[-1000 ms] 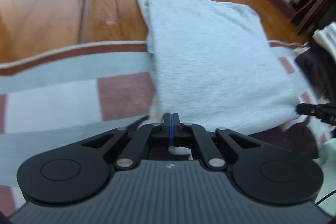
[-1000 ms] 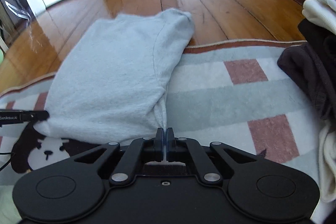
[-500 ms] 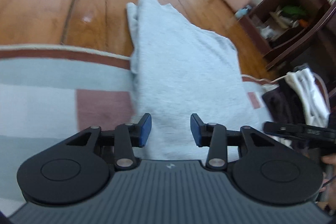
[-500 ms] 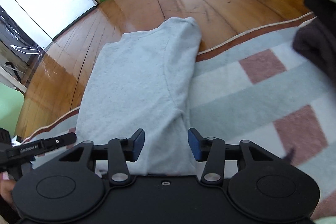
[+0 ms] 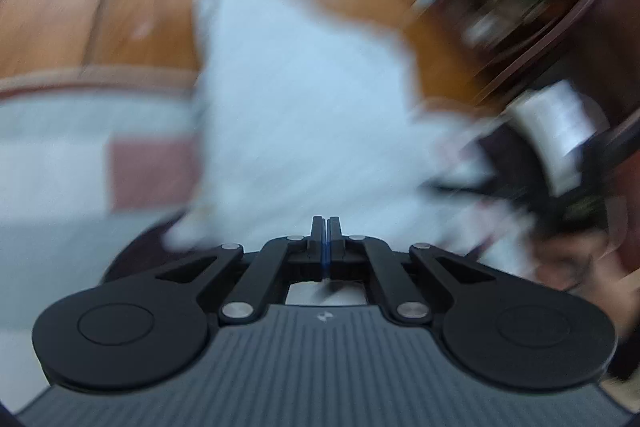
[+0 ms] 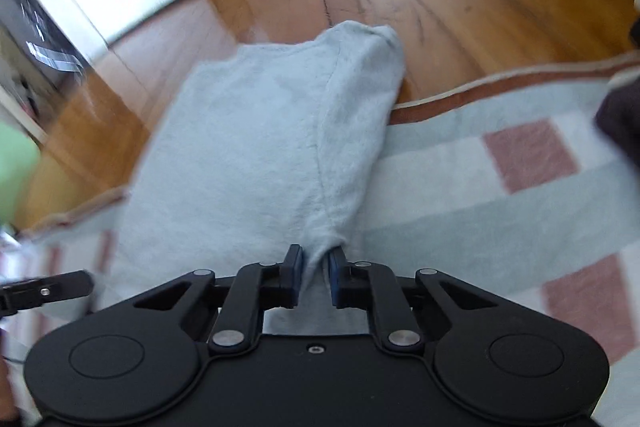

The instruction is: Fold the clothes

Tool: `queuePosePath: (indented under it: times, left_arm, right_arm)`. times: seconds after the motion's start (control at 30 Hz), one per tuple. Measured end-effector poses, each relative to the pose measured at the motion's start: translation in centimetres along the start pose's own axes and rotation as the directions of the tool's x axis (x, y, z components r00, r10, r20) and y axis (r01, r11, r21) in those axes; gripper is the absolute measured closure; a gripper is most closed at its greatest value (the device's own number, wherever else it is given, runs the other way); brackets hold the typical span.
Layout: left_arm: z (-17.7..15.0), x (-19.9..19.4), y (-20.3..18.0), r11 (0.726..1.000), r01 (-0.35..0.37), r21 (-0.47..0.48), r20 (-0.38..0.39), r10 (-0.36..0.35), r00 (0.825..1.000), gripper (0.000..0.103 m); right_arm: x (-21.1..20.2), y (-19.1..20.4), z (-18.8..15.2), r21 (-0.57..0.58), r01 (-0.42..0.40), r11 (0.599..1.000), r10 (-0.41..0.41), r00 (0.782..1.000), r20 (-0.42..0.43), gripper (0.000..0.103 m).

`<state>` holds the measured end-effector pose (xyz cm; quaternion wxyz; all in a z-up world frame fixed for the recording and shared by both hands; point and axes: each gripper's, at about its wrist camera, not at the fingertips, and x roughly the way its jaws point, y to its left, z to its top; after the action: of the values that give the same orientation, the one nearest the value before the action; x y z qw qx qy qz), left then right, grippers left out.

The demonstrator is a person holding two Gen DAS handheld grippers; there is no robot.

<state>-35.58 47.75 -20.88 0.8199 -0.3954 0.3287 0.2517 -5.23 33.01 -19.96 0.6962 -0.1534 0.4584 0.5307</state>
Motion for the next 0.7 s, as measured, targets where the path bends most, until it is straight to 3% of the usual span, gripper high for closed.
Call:
queuePosePath:
  times: [0.03, 0.17, 0.27, 0.3, 0.4, 0.5, 0.57, 0.7]
  left_arm:
    - [-0.2, 0.4, 0.3, 1.000, -0.014, 0.006, -0.005, 0.014, 1.000, 0.103]
    - [0.6, -0.1, 0.9, 1.000, -0.008, 0.014, 0.044, 0.008, 0.999, 0.100]
    - [1.8, -1.0, 0.9, 0.997, -0.047, 0.063, 0.115, 0.040, 0.993, 0.081]
    - [2.3, -0.9, 1.1, 0.996, -0.060, 0.071, 0.123, 0.051, 0.991, 0.073]
    - [4.7, 0.1, 2.4, 0.991, -0.086, 0.098, 0.132, 0.072, 0.989, 0.071]
    - [8.4, 1.3, 3.5, 0.987, -0.104, 0.120, 0.157, 0.085, 0.984, 0.061]
    - [10.9, 2.3, 3.8, 0.986, -0.123, 0.110, 0.172, 0.103, 0.980, 0.060]
    - [14.5, 4.3, 4.6, 0.991, -0.120, 0.059, 0.277, 0.099, 0.956, 0.050]
  right_arm:
    - [0.1, 0.3, -0.1, -0.020, 0.045, 0.999, -0.045, 0.999, -0.001, 0.073]
    - [-0.6, 0.4, 0.4, 0.010, 0.064, 0.998, -0.065, 0.998, 0.025, 0.065]
    - [-1.2, -0.7, 2.1, 0.057, 0.009, 0.998, -0.013, 0.997, 0.070, 0.058]
    - [-0.9, -1.3, 2.9, 0.084, -0.017, 0.996, 0.012, 0.997, 0.070, 0.050]
    - [1.6, -3.3, 6.0, 0.190, -0.125, 0.974, 0.126, 0.992, 0.011, 0.034]
    - [5.6, -5.3, 8.4, 0.342, -0.189, 0.920, 0.228, 0.971, -0.077, 0.032]
    - [6.7, -5.7, 9.4, 0.390, -0.200, 0.899, 0.238, 0.970, -0.051, 0.031]
    - [7.3, -4.3, 11.5, 0.328, -0.150, 0.933, 0.158, 0.987, 0.002, 0.031]
